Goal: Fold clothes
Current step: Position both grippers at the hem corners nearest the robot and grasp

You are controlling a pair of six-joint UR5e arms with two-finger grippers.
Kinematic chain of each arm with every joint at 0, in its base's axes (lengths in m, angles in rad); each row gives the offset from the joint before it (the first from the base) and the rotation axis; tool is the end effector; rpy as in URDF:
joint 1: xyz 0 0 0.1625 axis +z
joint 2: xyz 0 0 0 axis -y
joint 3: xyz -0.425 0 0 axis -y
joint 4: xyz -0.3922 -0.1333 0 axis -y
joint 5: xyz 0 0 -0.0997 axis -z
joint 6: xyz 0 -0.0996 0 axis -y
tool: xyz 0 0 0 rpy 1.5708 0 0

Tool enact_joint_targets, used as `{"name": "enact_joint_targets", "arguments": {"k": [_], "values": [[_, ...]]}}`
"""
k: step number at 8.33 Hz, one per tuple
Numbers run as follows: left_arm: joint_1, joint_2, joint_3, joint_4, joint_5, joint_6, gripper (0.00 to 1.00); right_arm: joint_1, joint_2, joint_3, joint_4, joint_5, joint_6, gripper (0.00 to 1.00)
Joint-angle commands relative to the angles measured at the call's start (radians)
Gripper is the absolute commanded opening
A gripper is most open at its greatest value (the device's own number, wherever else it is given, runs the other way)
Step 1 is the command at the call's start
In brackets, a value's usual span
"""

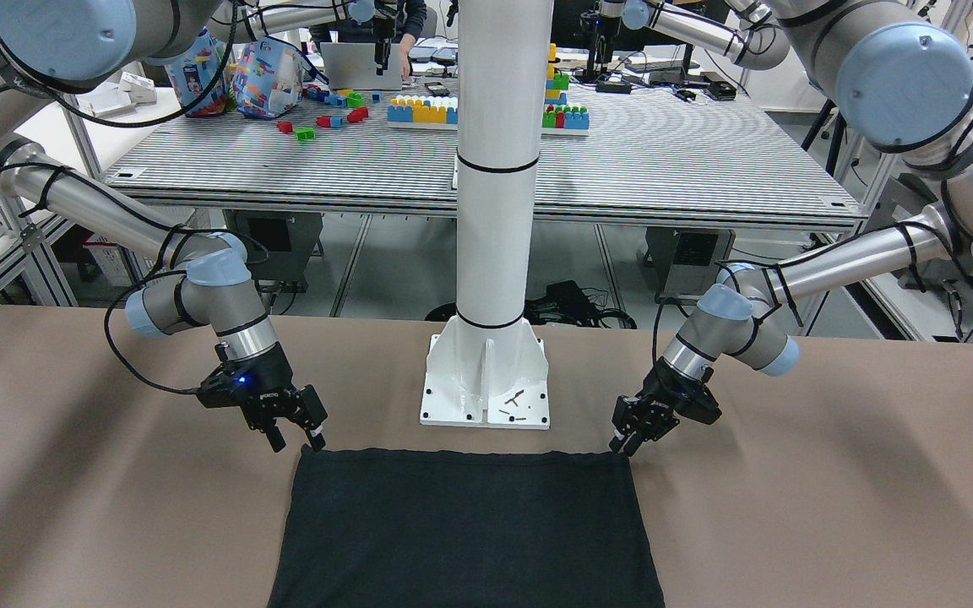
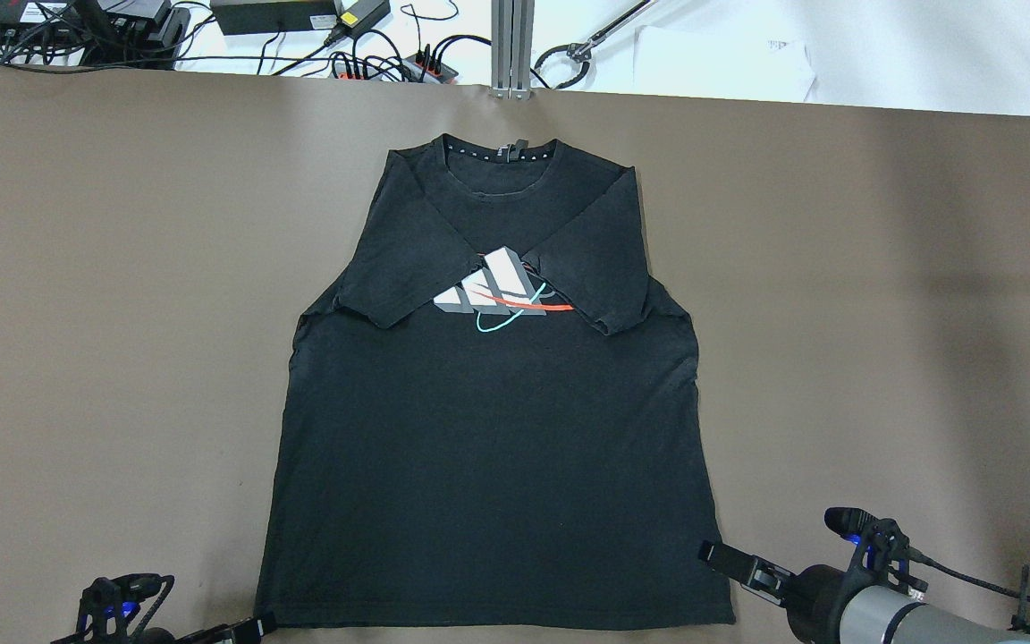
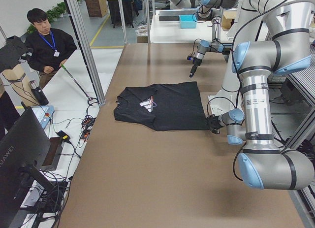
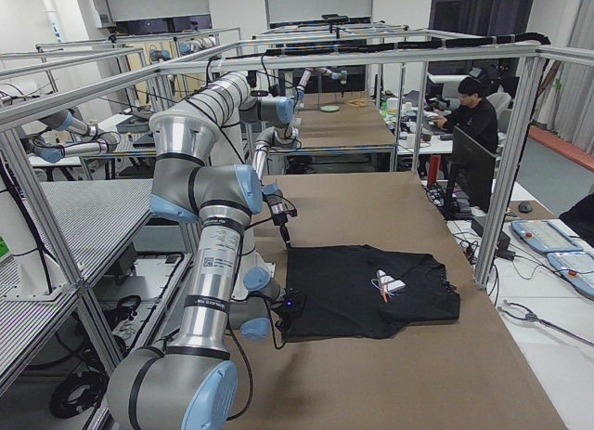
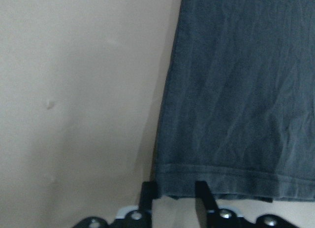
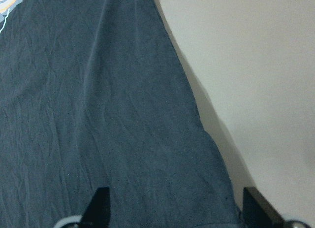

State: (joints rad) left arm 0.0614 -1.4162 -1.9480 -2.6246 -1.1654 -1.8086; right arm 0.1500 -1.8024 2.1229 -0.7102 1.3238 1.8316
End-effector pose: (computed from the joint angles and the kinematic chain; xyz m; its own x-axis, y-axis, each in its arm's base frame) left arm 0.4434 -0.1456 0.4270 0.2060 -0.2042 -0.9570 0.3795 0.9181 -0.1142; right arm -0.3738 -0.2159 0.3971 0.2679 0.2934 0.9177 -0.4529 0.8790 -0.1488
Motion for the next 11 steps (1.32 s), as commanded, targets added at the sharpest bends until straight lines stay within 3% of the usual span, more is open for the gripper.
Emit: {"name": "enact_joint_targets", "arguments": {"k": [1, 5, 11], "values": [[-0.002, 0.002, 0.003, 0.002, 0.001, 0.003, 0.31, 0.0, 0.0, -0.006, 0.0, 0.0, 0.0, 0.95], [-0.021, 0.006, 0.003, 0.002, -0.004, 0.006, 0.37, 0.0, 0.0, -0.006, 0.0, 0.0, -0.002, 0.95], [-0.02, -0.004, 0.004, 0.018, -0.002, 0.008, 0.35, 0.0, 0.0, -0.006, 0.0, 0.0, 0.0, 0.95]]}}
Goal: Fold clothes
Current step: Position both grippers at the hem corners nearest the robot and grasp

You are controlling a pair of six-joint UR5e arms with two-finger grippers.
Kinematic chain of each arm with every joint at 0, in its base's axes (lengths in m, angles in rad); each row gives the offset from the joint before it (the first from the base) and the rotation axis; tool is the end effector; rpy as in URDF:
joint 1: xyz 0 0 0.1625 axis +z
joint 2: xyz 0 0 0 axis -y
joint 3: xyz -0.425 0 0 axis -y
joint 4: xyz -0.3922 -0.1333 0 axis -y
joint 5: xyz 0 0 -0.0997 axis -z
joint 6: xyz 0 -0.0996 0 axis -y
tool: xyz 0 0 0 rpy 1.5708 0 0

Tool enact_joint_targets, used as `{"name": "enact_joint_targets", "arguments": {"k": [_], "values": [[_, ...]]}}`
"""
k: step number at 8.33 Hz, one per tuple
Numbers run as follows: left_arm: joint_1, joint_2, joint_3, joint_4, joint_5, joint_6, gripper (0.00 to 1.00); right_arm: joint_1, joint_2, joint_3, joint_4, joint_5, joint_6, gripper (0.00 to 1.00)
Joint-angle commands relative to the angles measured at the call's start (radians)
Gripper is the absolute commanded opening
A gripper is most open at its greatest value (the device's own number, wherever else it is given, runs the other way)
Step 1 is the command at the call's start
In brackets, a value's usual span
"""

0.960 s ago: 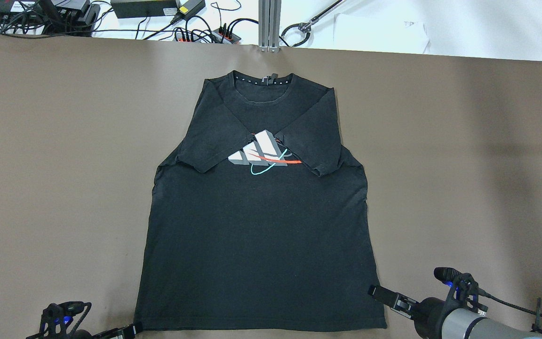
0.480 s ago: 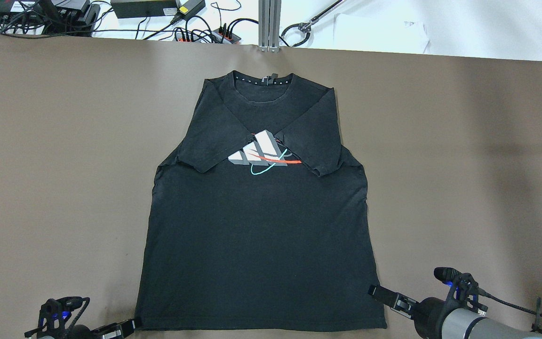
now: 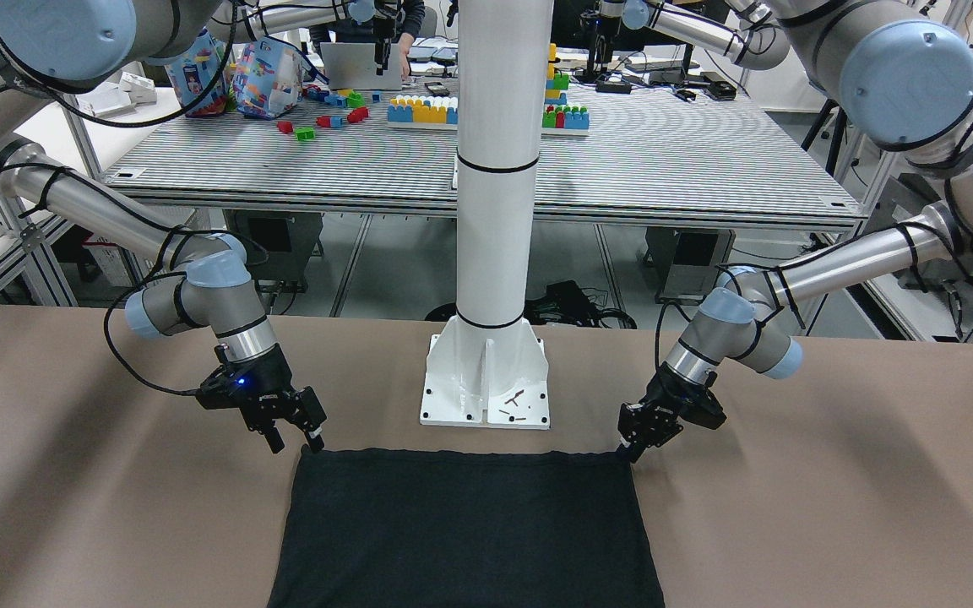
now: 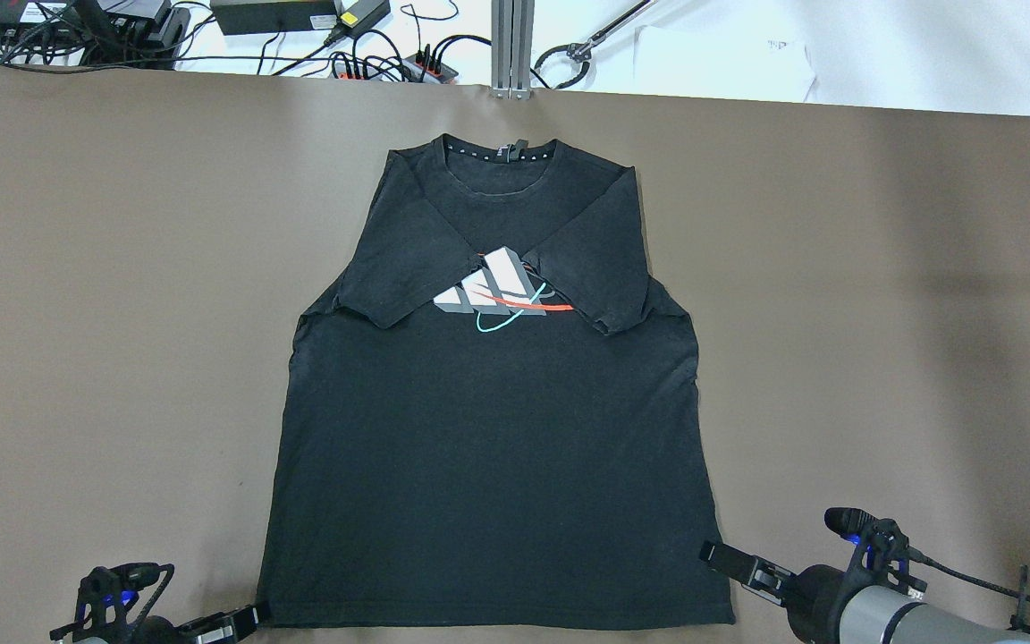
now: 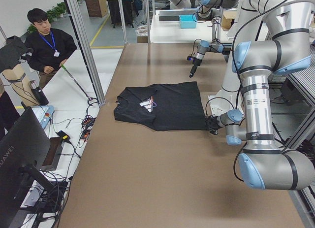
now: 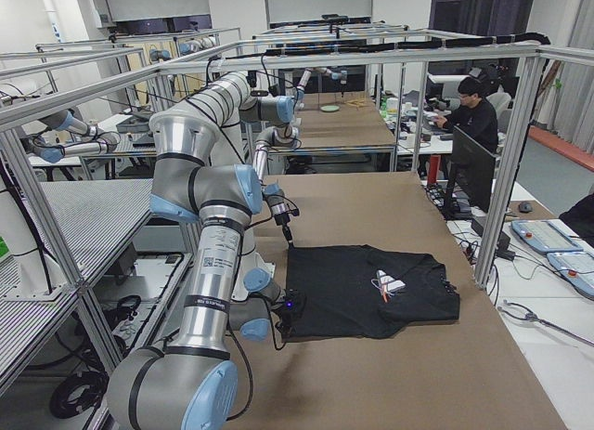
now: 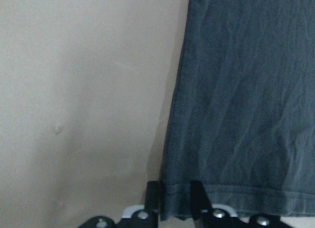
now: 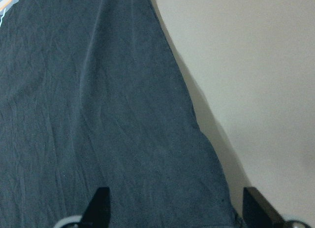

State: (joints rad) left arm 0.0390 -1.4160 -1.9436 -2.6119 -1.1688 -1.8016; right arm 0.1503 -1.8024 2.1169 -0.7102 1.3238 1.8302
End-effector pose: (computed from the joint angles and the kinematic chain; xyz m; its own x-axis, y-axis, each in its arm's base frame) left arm 0.4416 -0.1552 0.4308 0.2214 -0.2020 -0.9540 0.3974 0.9121 -0.1009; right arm -0.3748 -0.2162 0.4001 0.2739 0.2930 0.9160 -0.4537 0.8792 -0.1456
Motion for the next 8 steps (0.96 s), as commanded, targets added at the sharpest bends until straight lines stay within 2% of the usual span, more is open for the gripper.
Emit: {"name": "enact_joint_targets", "arguments": {"k": [1, 2, 4, 8], "values": [[0.002, -0.004, 0.0, 0.006, 0.001, 0.001, 0.35, 0.0, 0.0, 0.0, 0.0, 0.0, 0.001, 0.95], [0.004, -0.004, 0.0, 0.006, 0.003, 0.001, 0.33, 0.0, 0.0, 0.0, 0.0, 0.0, 0.001, 0.95], [0.002, -0.004, -0.003, 0.006, 0.003, 0.001, 0.0, 0.0, 0.0, 0.0, -0.002, 0.0, 0.0, 0.95], [0.001, -0.003, -0.009, 0.006, 0.003, 0.001, 0.0, -0.003, -0.043, -0.029, -0.002, -0.002, -0.003, 0.94]]}}
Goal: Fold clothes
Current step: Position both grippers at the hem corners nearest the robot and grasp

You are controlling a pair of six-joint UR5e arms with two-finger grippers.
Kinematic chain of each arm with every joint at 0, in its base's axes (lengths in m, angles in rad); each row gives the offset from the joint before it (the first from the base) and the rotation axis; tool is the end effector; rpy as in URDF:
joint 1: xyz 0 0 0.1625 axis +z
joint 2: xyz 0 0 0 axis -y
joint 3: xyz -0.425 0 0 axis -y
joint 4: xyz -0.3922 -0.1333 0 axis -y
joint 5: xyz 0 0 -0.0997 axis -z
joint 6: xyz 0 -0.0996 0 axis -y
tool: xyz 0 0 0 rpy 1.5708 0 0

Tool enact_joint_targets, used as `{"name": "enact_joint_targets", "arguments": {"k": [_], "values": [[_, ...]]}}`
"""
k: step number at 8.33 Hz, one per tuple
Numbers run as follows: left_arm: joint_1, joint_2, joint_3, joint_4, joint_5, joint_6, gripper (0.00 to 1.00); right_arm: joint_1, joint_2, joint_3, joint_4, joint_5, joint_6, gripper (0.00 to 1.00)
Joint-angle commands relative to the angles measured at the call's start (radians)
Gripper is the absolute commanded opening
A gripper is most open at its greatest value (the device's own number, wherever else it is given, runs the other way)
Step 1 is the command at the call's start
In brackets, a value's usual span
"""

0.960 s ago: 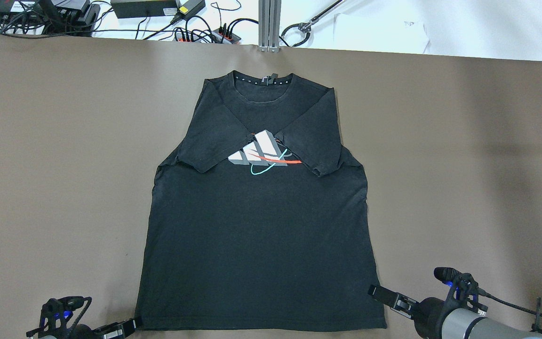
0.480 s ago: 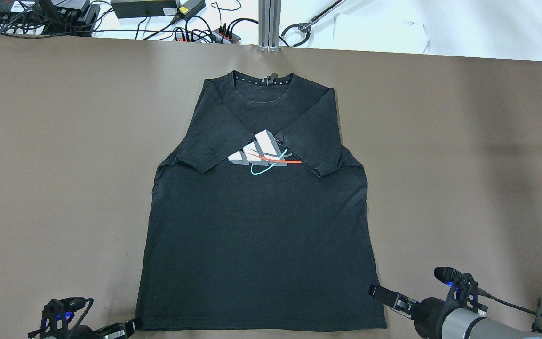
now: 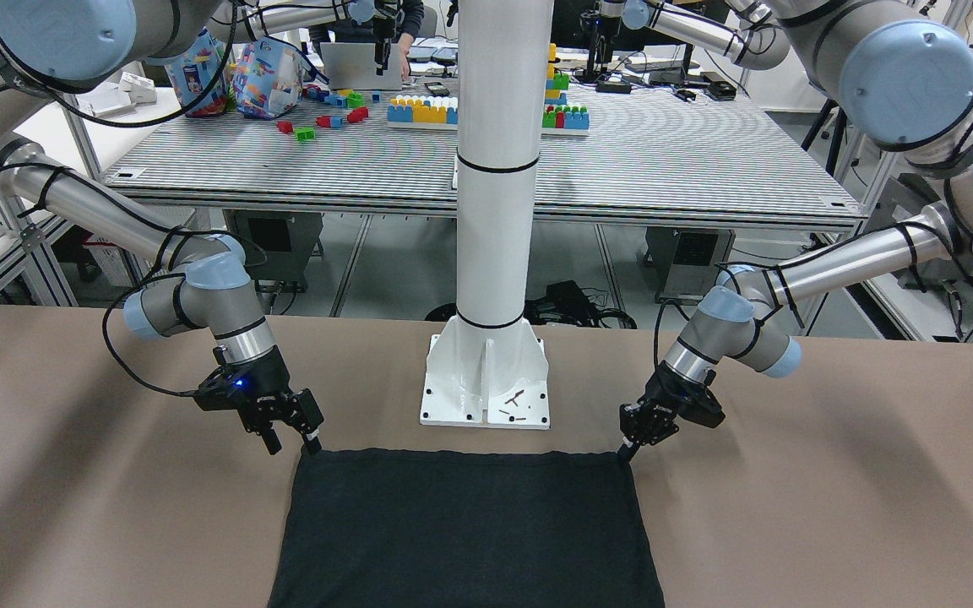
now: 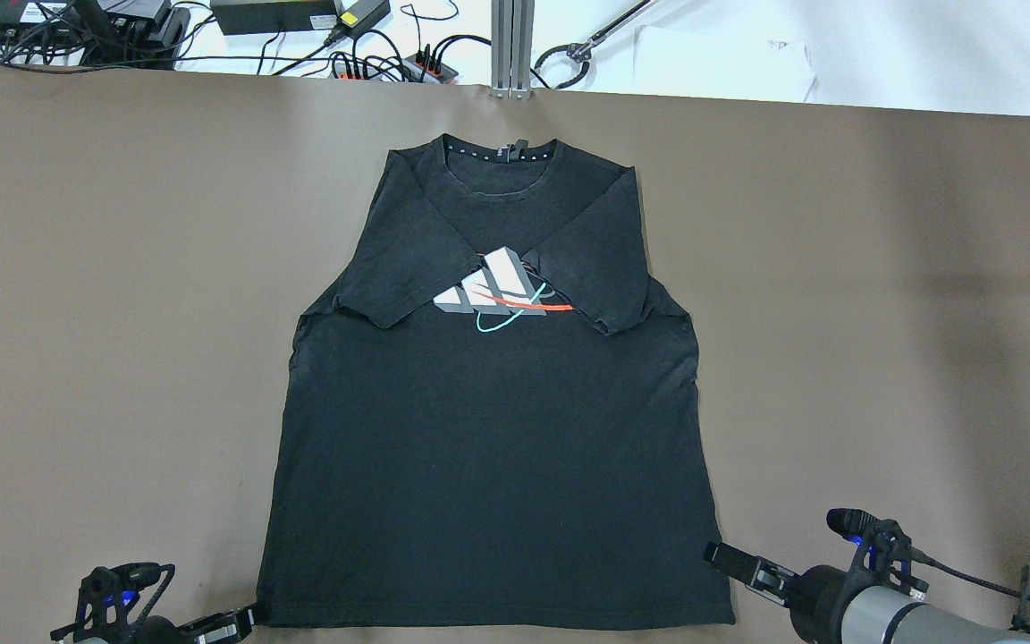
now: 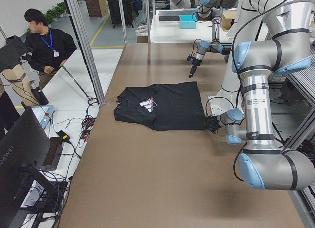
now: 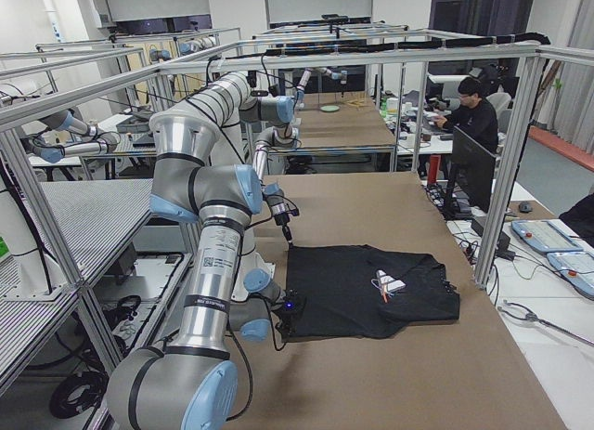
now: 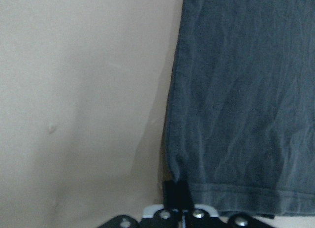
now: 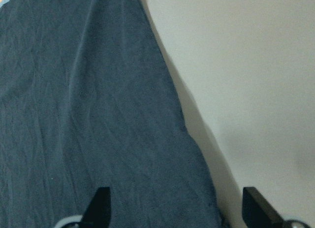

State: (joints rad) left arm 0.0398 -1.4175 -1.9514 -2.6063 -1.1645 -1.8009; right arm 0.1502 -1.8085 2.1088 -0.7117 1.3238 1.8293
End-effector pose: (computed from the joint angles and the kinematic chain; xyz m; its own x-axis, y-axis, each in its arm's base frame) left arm 0.4412 -0.1552 0.4269 0.2174 -0.2010 -0.9552 0.3999 0.9110 -0.1007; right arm -0.3748 -0.2162 0.4068 0.2885 0.2944 0.9111 -0.4556 0.8792 -0.1398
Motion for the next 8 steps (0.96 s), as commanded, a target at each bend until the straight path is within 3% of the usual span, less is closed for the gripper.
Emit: {"name": "enact_joint_targets", "arguments": {"k": [1, 3, 4, 6, 8], "values": [[0.0, -0.001, 0.0, 0.0, -0.001, 0.0, 0.0, -0.027, -0.046, -0.051, 0.0, -0.008, -0.002, 0.93], [0.0, -0.001, 0.0, 0.0, -0.001, 0.0, 0.0, -0.119, -0.022, -0.076, -0.008, -0.13, 0.014, 0.75], [0.0, -0.001, 0.0, 0.0, 0.0, 0.0, 0.0, -0.138, -0.003, -0.082, -0.017, -0.149, 0.015, 0.67], [0.0, 0.0, 0.002, 0.0, -0.001, 0.0, 0.0, -0.139, 0.011, -0.084, -0.029, -0.15, 0.013, 0.59], [0.0, 0.0, 0.003, 0.0, -0.001, 0.0, 0.0, -0.158, 0.02, -0.082, -0.038, -0.158, 0.015, 0.57]]}}
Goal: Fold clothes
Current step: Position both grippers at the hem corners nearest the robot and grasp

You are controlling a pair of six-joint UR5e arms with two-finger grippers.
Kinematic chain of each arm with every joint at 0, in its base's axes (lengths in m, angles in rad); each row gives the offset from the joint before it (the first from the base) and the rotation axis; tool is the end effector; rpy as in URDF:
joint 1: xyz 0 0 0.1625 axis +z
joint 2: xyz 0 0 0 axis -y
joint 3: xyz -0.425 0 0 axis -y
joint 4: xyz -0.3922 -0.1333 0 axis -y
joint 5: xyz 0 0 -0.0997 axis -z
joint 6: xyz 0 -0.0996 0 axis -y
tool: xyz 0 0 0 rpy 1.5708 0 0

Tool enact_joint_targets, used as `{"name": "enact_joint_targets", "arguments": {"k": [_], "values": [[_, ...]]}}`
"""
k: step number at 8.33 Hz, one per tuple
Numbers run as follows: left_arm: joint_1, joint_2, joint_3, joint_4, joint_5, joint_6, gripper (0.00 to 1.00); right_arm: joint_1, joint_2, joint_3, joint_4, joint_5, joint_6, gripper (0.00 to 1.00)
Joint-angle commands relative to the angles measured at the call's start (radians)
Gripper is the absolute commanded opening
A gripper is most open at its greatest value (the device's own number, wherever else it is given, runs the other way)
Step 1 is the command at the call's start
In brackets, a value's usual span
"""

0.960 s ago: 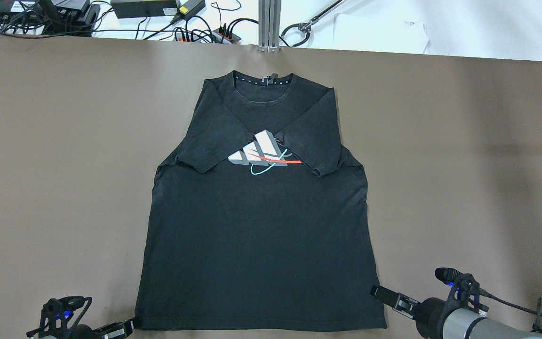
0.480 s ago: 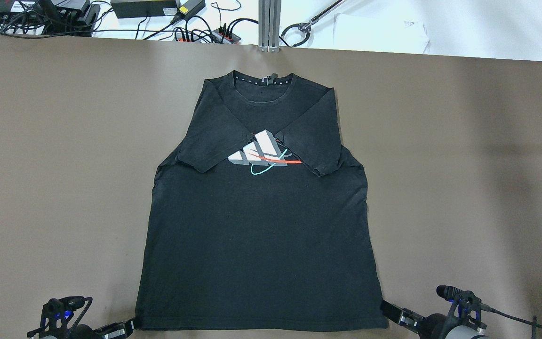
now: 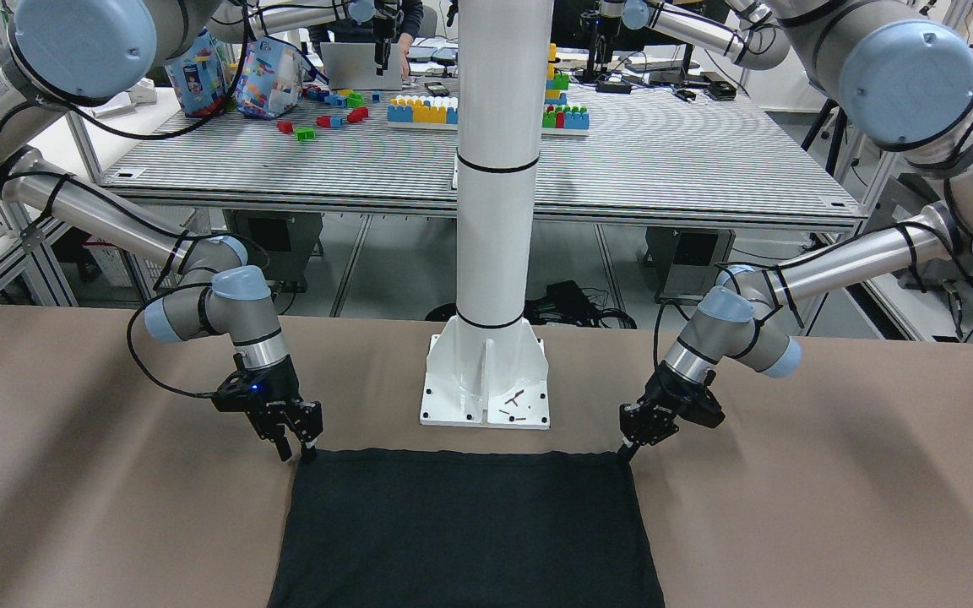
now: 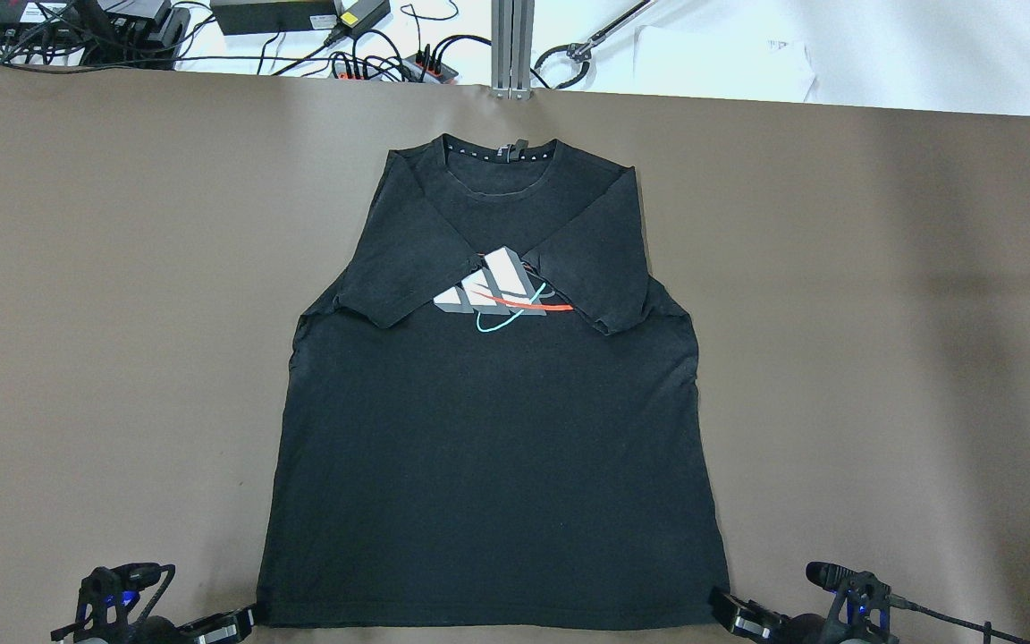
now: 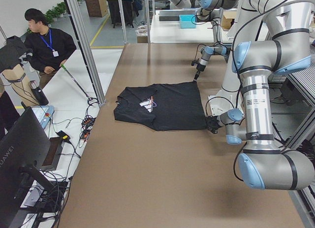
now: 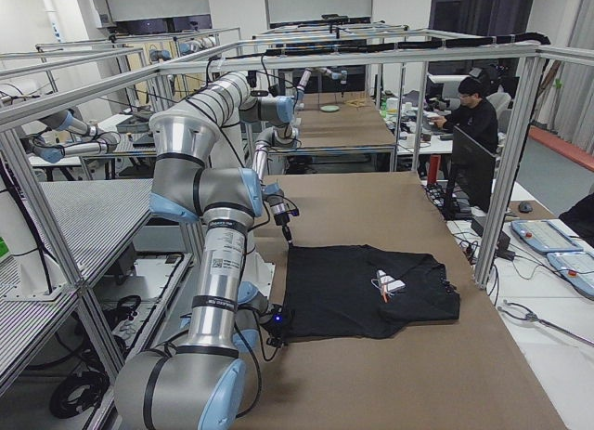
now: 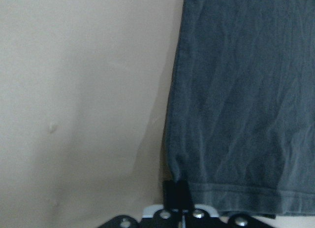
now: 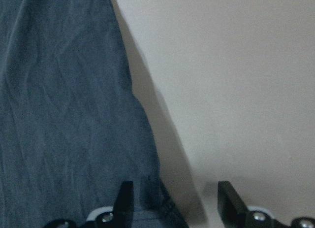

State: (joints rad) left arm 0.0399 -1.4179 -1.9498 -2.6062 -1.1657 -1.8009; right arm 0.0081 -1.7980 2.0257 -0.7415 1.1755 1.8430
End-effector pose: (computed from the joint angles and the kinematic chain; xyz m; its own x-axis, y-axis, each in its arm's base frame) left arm 0.4416 -0.1551 0.4275 0.2189 -0.2010 -0.9548 0.3989 0.9115 -0.1005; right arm -0.4140 -0.1750 0.4464 0.3812 0.2512 0.8897 -0.4623 0.8852 -0.0518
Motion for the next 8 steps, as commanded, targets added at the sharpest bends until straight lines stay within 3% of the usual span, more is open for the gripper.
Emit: {"name": "enact_joint_targets", "arguments": {"k": [1, 2, 5, 6, 8], "values": [[0.0, -0.001, 0.002, 0.0, 0.0, 0.0, 0.0, -0.023, 0.011, 0.002, -0.01, -0.017, 0.001, 0.57], [0.0, -0.003, 0.002, 0.0, 0.0, 0.0, 0.0, -0.037, 0.011, 0.004, -0.009, -0.028, 0.001, 0.53], [0.0, -0.001, 0.002, -0.002, 0.001, 0.0, 0.0, -0.037, 0.009, 0.007, -0.007, -0.031, -0.001, 0.09], [0.0, -0.001, 0.0, 0.0, 0.001, 0.0, 0.0, -0.037, 0.009, 0.008, -0.007, -0.033, 0.001, 0.0], [-0.003, 0.002, -0.015, -0.002, 0.0, 0.0, 0.0, -0.037, 0.009, 0.025, -0.007, -0.033, 0.001, 0.0]]}}
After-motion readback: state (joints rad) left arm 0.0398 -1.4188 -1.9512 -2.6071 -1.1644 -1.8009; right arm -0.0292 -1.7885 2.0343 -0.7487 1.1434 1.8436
